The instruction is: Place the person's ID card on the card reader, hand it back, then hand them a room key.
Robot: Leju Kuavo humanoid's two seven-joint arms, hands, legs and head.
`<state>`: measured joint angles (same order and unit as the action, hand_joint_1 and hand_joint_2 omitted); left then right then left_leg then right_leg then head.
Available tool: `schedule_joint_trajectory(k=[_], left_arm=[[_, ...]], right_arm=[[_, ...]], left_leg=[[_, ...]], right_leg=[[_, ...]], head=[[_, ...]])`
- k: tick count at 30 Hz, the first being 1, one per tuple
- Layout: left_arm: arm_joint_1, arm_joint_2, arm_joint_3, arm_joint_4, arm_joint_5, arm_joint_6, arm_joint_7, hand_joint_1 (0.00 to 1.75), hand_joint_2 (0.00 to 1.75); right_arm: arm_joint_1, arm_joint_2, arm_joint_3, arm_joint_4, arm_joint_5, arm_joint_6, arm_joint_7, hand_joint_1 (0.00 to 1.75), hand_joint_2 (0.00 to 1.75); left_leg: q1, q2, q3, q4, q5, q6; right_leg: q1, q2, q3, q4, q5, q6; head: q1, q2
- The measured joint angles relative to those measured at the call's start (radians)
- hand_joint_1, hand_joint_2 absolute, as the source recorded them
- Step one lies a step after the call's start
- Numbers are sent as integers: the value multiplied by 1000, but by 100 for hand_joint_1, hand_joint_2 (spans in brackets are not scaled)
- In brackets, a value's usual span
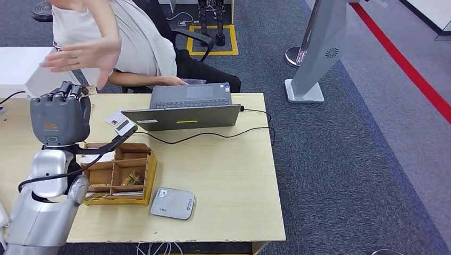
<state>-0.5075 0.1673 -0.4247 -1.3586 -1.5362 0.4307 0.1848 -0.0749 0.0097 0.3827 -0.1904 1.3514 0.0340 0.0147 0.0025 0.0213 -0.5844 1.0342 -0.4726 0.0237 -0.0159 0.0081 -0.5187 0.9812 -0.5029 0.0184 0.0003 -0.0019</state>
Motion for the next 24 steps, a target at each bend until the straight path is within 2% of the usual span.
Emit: schedule_joint_trajectory(k=[10,15,19,24], left_arm=[[-19,-17,1,53,0,-13,10,175,175],[-52,-38,2,123,0,-21,14,175,175],[-64,-58,3,167,0,-24,3,0,175],[-64,-71,17,183,1,-40,-17,0,175]], right_arm=[[-2,-1,10,-1,0,1,0,0,0],[-3,-1,11,-4,-1,13,5,0,0],[-4,-1,11,-4,-1,19,10,0,0],[-4,-1,11,-4,-1,18,9,0,0]], left_leg=[[0,0,0,0,0,0],[0,0,0,0,0,0],[0,0,0,0,0,0],[0,0,0,0,0,0]], right_leg=[[0,0,-1,0,0,0],[0,0,0,0,0,0],[0,0,0,0,1,0],[0,0,0,0,0,0]], head=[[0,0],[0,0],[0,0],[0,0]])
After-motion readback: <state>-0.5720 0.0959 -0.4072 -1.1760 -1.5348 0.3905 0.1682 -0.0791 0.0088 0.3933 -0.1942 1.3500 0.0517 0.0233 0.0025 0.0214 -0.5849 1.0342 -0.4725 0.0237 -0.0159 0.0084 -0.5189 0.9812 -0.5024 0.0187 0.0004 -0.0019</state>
